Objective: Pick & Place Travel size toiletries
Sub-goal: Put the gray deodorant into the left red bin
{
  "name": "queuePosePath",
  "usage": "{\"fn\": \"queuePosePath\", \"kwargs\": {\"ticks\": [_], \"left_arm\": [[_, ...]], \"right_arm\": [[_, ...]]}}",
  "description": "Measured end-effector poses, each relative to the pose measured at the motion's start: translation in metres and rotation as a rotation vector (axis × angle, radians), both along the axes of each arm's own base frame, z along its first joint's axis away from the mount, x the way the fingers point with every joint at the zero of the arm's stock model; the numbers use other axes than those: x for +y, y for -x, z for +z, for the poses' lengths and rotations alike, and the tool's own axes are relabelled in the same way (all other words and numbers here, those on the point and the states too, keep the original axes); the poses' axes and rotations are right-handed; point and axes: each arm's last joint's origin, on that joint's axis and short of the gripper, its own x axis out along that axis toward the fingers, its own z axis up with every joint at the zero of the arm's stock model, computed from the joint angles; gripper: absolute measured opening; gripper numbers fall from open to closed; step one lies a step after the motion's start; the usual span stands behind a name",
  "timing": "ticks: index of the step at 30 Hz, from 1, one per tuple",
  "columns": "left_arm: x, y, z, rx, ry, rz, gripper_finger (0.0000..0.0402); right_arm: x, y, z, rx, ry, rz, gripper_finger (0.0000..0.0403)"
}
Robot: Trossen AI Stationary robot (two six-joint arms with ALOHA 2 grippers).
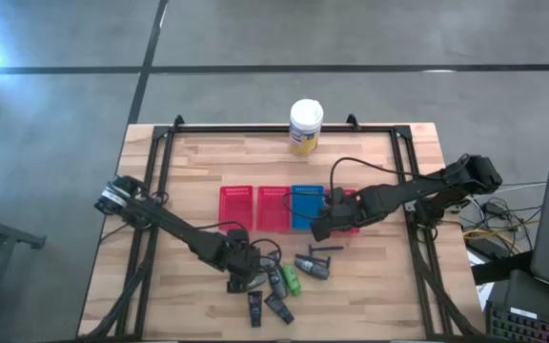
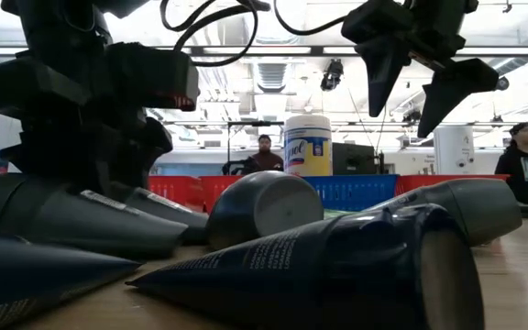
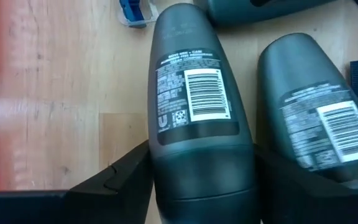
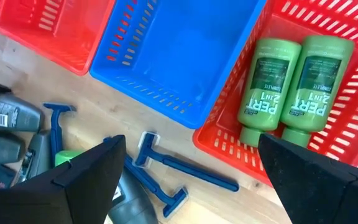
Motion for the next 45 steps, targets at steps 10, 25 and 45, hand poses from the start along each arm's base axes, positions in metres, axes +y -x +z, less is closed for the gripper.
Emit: {"fn": "queuePosePath", "kwargs": {"ticks": [10,25,45], "left_arm": [[0.012,0.019,0.032,-0.012,0.024,0.268,0.0215],[0.085,0.075,0.085,-0.501,0.346,1.149,0.0214],[0.111,0.070,0.034,-0.473,0.353,1.249,0.0316]], "right_arm": [[0.006,0.008,0.011,-0.062,0.063,-0.044,0.0364],[0.004,0.014,0.017,-0.098,0.110,-0.122,0.0364],[0.003,0.014,0.017,-0.106,0.133,-0.129,0.0364]]}}
